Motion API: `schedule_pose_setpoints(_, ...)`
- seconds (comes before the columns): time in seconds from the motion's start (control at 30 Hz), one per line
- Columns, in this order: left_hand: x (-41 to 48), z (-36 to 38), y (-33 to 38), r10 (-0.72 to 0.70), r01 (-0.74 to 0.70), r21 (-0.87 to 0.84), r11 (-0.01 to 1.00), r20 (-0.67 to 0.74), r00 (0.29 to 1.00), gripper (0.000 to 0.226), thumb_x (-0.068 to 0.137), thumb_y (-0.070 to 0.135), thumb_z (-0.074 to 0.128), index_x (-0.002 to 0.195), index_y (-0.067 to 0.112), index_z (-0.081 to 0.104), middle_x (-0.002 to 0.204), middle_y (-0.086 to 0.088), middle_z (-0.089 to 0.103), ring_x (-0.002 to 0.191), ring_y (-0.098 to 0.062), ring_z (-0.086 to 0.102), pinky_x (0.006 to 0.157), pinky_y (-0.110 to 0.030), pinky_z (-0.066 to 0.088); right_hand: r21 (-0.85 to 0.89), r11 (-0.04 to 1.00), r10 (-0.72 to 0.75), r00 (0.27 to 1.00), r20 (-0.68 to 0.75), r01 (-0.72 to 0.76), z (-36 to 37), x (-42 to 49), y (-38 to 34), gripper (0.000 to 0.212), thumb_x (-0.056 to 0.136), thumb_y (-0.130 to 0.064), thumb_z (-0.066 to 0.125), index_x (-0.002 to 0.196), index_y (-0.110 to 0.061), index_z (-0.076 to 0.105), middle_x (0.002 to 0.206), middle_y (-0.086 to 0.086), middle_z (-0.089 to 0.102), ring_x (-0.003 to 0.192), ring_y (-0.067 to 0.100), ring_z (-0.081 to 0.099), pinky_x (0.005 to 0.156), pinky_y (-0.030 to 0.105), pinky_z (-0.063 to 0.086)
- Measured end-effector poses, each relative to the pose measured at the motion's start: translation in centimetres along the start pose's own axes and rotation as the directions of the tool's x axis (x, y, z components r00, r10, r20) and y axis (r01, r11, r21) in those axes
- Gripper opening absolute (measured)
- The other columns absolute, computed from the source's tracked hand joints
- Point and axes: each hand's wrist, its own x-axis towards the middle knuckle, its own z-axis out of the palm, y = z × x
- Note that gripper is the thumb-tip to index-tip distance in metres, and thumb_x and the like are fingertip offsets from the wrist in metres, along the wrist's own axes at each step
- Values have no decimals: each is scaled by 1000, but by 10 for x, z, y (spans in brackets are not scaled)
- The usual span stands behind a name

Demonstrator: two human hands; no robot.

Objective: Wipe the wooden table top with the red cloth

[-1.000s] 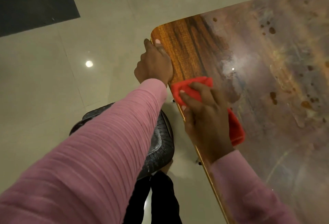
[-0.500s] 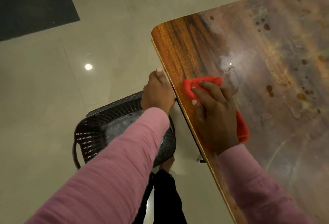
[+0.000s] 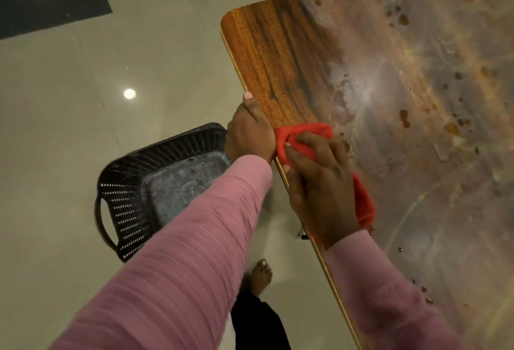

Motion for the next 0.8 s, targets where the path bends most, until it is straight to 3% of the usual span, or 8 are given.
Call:
schedule_pose_setpoints(0.13,1,0,-2,73,-70,60,996,-42,996,62,101,47,15,96,10,64,96,-13,67,89,-34,61,80,-43,49,-6,993,-117,991,68,118,-12,-6,16,33,88,-20,51,115,-16,69,122,9,59,111,30,48,98,39,37)
schedule_pose_setpoints(0.33,-3,2,-3,58,-50,84,995,-98,993,64,100,50,13,93,12,64,95,-12,67,87,-34,62,80,-44,49,5,994,109,994,33,-109,-15,2,33,32,87,-19,57,118,-17,67,126,7,56,110,30,45,94,39,40)
schedule_pose_setpoints(0.53,-8,-3,3,54,-37,176,984,-96,994,59,102,47,15,105,12,62,111,-13,64,101,-35,58,76,-36,36,71,987,-146,987,64,142,-9,-34,13,29,84,-15,59,111,-17,71,121,6,61,104,31,53,87,43,45)
schedule_pose_setpoints(0.7,-15,-2,-1,89,-70,189,979,-94,992,60,102,47,14,98,12,63,103,-10,66,93,-33,60,78,-37,44,51,994,93,996,1,-93,-15,-17,41,33,87,-20,54,117,-16,68,124,8,58,110,30,47,92,43,43)
schedule_pose_setpoints(0.8,-27,-3,-6,103,-83,190,978,-99,990,60,102,46,14,97,11,63,103,-11,66,93,-33,60,78,-37,44,76,989,125,992,8,-125,-15,-23,33,34,86,-20,53,117,-18,68,125,5,56,110,29,46,91,43,43)
